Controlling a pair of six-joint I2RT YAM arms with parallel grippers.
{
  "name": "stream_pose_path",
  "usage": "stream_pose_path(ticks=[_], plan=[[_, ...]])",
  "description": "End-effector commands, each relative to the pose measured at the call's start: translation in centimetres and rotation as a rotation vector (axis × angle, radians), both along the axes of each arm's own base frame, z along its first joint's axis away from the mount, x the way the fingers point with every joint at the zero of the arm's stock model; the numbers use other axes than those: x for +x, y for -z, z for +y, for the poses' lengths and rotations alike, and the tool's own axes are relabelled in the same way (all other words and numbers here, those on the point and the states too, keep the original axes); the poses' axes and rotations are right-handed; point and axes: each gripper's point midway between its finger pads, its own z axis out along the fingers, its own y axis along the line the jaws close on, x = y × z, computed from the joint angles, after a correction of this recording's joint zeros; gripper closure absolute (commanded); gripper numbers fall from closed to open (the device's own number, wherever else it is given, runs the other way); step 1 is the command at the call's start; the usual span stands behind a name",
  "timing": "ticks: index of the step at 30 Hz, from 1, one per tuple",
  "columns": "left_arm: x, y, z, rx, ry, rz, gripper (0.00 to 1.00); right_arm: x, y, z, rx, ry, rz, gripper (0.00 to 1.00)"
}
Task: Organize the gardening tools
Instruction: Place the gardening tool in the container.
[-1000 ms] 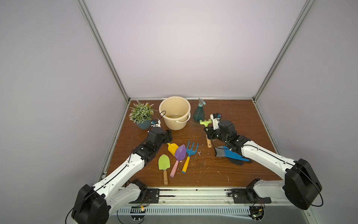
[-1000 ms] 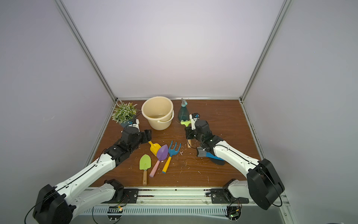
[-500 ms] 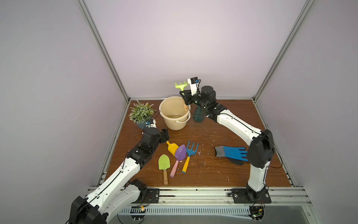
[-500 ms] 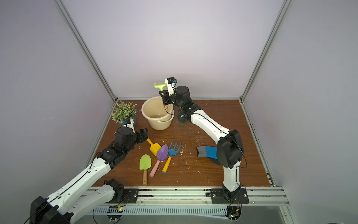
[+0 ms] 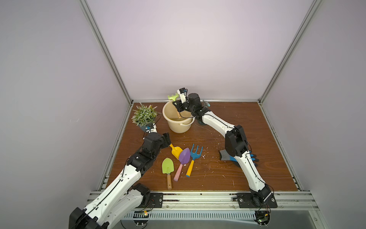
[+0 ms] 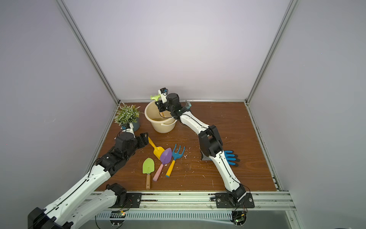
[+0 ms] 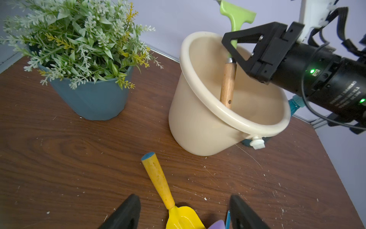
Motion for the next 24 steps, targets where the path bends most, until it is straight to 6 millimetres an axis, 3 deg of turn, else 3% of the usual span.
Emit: stream_pose_path(ticks=[1, 6, 11, 19, 24], plan=[[0.0, 0.5, 0.8, 0.026, -0.029, 0.013, 0.25, -2.0, -5.6, 0.5, 0.086, -0.046, -0.134, 0.85], [0.2, 0.5, 0.7, 0.034, -0.024, 0.012, 0.24, -2.3, -4.2, 0.0, 0.078, -0.025, -0.134, 0.70], [0.4, 0.3, 0.4, 0.035, -0.009, 0.013, 0.23, -2.2, -5.1, -0.4, 0.068, -0.013, -0.149, 0.59], [0.5, 0.1, -0.5, 0.076, 0.058, 0.032, 0.24, -2.4, -10.8, -1.4, 0.027, 0.012, -0.218, 0.52], [0.6, 0.3, -1.5, 0.099, 0.131, 0.053, 0.29, -3.2, -14.0, -2.9, 0.006, 0.034, -0.223, 0.49]])
